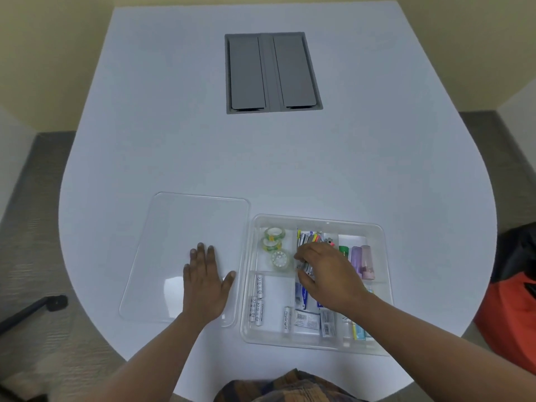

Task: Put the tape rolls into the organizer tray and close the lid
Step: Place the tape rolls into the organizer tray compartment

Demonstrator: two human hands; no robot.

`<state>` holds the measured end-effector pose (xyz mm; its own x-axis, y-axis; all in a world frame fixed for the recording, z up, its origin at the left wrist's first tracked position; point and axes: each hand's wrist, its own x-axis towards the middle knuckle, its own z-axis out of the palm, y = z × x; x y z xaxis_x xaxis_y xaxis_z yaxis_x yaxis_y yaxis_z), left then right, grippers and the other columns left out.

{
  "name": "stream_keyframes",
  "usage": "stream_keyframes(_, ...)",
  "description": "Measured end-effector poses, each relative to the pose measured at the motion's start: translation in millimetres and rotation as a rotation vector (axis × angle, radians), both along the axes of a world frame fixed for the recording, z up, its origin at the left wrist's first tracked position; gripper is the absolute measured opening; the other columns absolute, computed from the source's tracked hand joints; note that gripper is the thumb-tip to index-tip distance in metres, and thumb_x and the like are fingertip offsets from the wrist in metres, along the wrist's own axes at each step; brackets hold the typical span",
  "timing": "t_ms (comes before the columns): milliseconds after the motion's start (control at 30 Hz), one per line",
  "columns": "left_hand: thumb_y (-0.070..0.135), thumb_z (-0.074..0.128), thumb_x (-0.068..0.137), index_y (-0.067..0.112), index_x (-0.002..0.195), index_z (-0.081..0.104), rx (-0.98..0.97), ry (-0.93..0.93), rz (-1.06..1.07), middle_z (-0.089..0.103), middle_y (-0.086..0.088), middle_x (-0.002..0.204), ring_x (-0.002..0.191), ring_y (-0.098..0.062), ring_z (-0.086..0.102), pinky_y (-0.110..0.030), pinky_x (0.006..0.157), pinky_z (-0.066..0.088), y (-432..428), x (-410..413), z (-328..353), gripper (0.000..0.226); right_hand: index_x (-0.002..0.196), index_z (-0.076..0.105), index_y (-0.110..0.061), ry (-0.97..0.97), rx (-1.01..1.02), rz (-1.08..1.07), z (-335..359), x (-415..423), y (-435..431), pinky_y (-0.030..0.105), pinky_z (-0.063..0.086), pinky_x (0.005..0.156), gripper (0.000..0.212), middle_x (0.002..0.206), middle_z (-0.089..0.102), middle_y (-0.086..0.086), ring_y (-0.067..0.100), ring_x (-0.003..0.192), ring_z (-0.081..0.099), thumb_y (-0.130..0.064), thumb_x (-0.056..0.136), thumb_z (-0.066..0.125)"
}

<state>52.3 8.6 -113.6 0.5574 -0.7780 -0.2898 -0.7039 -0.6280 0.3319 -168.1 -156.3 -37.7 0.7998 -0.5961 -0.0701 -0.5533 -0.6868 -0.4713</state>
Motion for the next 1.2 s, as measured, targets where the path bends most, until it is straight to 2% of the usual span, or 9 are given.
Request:
stream_keyframes(100, 0.08, -0.015, 0.072, 0.009, 0.152, 0.005, 0.019, -0.001, 0.003, 0.0, -0.016, 0.161, 0.149, -0.032, -0.004, -0.048, 0.119, 0.005, -0.6, 1.1, -6.6, 0.109, 0.11, 0.067, -0.015, 0.026, 0.01, 0.016, 4.7, 12.0, -2.6, 0.034, 0.049, 0.086, 0.026, 0.107, 0.067, -0.001, 0.02, 0.1, 0.061, -0.022, 0.086, 0.061)
stream_keyframes(233, 0.076, -0.009, 0.079, 0.008, 0.152, 0.011, 0.032, -0.009, 0.001, 0.007, -0.018, 0.161, 0.148, -0.035, 0.003, -0.05, 0.118, 0.01, -1.2, 2.9, -8.5, 0.102, 0.122, 0.06, -0.02, 0.111, 0.007, 0.02, 11.0, 33.8, -6.5, 0.033, 0.047, 0.086, 0.037, 0.114, 0.066, 0.0, 0.022, 0.096, 0.064, -0.03, 0.087, 0.059)
stream_keyframes(367, 0.074, -0.003, 0.082, 0.008, 0.152, 0.013, 0.046, 0.011, -0.005, 0.009, -0.018, 0.16, 0.148, -0.035, 0.005, -0.051, 0.117, 0.012, 1.0, 3.3, -10.5, 0.097, 0.127, 0.055, -0.02, 0.212, 0.043, 0.018, 13.7, 57.6, -13.0, 0.037, 0.051, 0.082, 0.04, 0.124, 0.058, 0.0, 0.025, 0.105, 0.06, -0.034, 0.089, 0.057)
stream_keyframes(567, 0.07, 0.006, 0.086, 0.008, 0.152, 0.015, 0.041, 0.008, -0.013, 0.011, -0.017, 0.161, 0.148, -0.034, 0.005, -0.051, 0.118, 0.015, 2.4, 2.4, -7.6, 0.09, 0.132, 0.048, -0.02, 0.424, 0.064, 0.03, 8.1, 83.3, -20.6, 0.039, 0.051, 0.082, 0.046, 0.133, 0.049, 0.001, 0.031, 0.107, 0.059, -0.025, 0.088, 0.056)
stream_keyframes(667, 0.063, 0.021, 0.089, 0.011, 0.152, 0.015, 0.018, -0.034, -0.031, 0.009, -0.016, 0.161, 0.149, -0.034, 0.002, -0.052, 0.118, 0.013, 1.0, 4.3, -3.7, 0.082, 0.129, 0.049, -0.019, 0.466, 0.053, 0.035, 2.7, 91.2, -20.7, 0.038, 0.05, 0.081, 0.045, 0.128, 0.052, 0.002, 0.033, 0.104, 0.06, -0.021, 0.085, 0.056)
stream_keyframes(733, 0.062, 0.025, 0.09, 0.016, 0.153, 0.01, 0.0, -0.038, -0.097, 0.002, -0.012, 0.162, 0.149, -0.031, -0.005, -0.051, 0.119, 0.007, -1.0, 5.3, -3.4, 0.08, 0.127, 0.051, -0.018, 0.48, 0.041, 0.023, -1.0, 94.3, -19.6, 0.036, 0.049, 0.076, 0.042, 0.123, 0.054, 0.003, 0.032, 0.101, 0.06, -0.021, 0.085, 0.056)
stream_keyframes(900, 0.074, 0.0, 0.078, 0.026, 0.144, -0.026, 0.124, 0.033, -0.248, -0.032, -0.005, 0.154, 0.14, -0.025, -0.034, -0.049, 0.115, -0.014, -13.4, 6.9, -14.6, 0.085, 0.122, 0.055, -0.016, 0.458, 0.055, -0.031, -7.0, 96.6, -19.6, 0.033, 0.045, 0.071, 0.037, 0.118, 0.053, 0.004, 0.033, 0.096, 0.061, -0.021, 0.085, 0.057)
stream_keyframes(1100, 0.068, 0.02, 0.089, 0.024, 0.138, -0.033, 0.182, 0.093, -0.279, -0.037, -0.006, 0.152, 0.134, -0.026, -0.041, -0.051, 0.113, -0.016, -20.8, 11.9, -17.4, 0.084, 0.109, 0.058, -0.014, 0.404, 0.053, -0.037, -10.3, 94.9, -19.7, 0.029, 0.04, 0.061, 0.028, 0.113, 0.05, 0.004, 0.03, 0.088, 0.061, -0.017, 0.081, 0.063)
stream_keyframes(1200, 0.071, 0.012, 0.085, 0.024, 0.137, -0.036, 0.207, 0.08, -0.288, -0.041, -0.005, 0.148, 0.134, -0.026, -0.042, -0.051, 0.113, -0.016, -21.7, 11.7, -15.6, 0.085, 0.104, 0.06, -0.014, 0.404, 0.036, -0.039, -12.9, 96.1, -18.2, 0.03, 0.042, 0.06, 0.023, 0.109, 0.05, 0.006, 0.029, 0.087, 0.061, -0.018, 0.082, 0.062)
